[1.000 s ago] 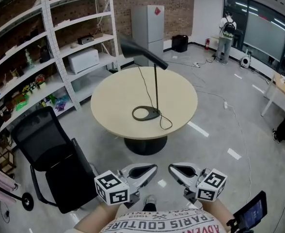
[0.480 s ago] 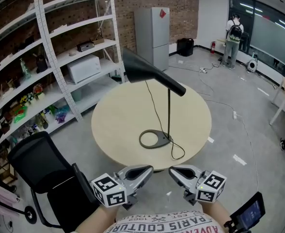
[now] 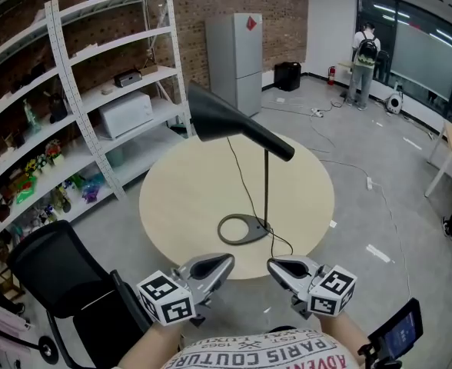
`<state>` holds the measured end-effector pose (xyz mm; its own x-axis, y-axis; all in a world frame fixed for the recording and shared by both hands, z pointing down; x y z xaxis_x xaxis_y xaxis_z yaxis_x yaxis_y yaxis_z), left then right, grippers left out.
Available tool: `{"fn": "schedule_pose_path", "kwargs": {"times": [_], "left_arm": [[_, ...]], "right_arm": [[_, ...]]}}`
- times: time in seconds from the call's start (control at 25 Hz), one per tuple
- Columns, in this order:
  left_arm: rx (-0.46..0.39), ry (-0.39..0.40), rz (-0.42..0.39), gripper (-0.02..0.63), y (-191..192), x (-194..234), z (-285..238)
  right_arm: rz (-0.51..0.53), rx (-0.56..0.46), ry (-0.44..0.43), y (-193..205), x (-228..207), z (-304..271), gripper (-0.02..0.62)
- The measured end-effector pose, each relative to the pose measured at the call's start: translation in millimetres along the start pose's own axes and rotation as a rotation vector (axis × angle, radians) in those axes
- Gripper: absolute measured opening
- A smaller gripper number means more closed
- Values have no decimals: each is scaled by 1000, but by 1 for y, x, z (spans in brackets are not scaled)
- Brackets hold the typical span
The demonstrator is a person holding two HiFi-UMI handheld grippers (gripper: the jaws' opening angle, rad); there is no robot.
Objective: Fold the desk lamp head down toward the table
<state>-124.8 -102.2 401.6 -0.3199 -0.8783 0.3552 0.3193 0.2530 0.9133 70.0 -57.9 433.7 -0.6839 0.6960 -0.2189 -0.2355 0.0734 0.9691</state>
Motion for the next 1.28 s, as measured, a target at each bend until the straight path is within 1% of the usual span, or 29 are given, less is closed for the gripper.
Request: {"fn": "schedule_pose_path", "kwargs": {"times": [0.12,0.24,0.4,0.6,0.8,0.88,1.0,1.08,1.16,1.28], "left_arm": [[-3,-20,0,2,-1,6,-5],[-7,-34,-2,2,-3,13,-15],[-11,-76,-18,2,-10,34,-29],[-25,-121,-22,2,-24,65,-49],[-33,-154,-29,2,-25,93,-68],[-27,-166,-30,3,-26,101,-74],[-23,-165,-39,2,-28,104,-77],[-18,-164,-46,2,-28,103,-76],[-19,-168,-52,2,-29,106,-78],[-14,-188,-58,3,-36,119,-83]], "right_arm": [[15,-6,-9,-4,-8,-3,3],[20,-3,-8,-9,-26,-8,3],[39,-16,3,-16,-59,-22,17],[82,0,8,-27,-106,-45,34],[74,0,6,-30,-147,-66,41],[91,5,15,-30,-160,-73,52],[150,18,40,-33,-172,-79,71],[172,15,50,-34,-175,-81,91],[183,15,52,-33,-182,-88,110],[172,14,44,-32,-198,-104,114]]}}
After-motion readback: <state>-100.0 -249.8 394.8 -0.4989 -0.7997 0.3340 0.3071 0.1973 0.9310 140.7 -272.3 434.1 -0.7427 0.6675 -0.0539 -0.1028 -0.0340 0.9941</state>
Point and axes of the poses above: the fingertips, and each gripper's own axes: z backward along the fingers, x to its left, y out of its underside, the point moved 7 cm from there along z, backward along the fingers, and after that the axes turned 11 degrees about -x, right-handed, at the moved point
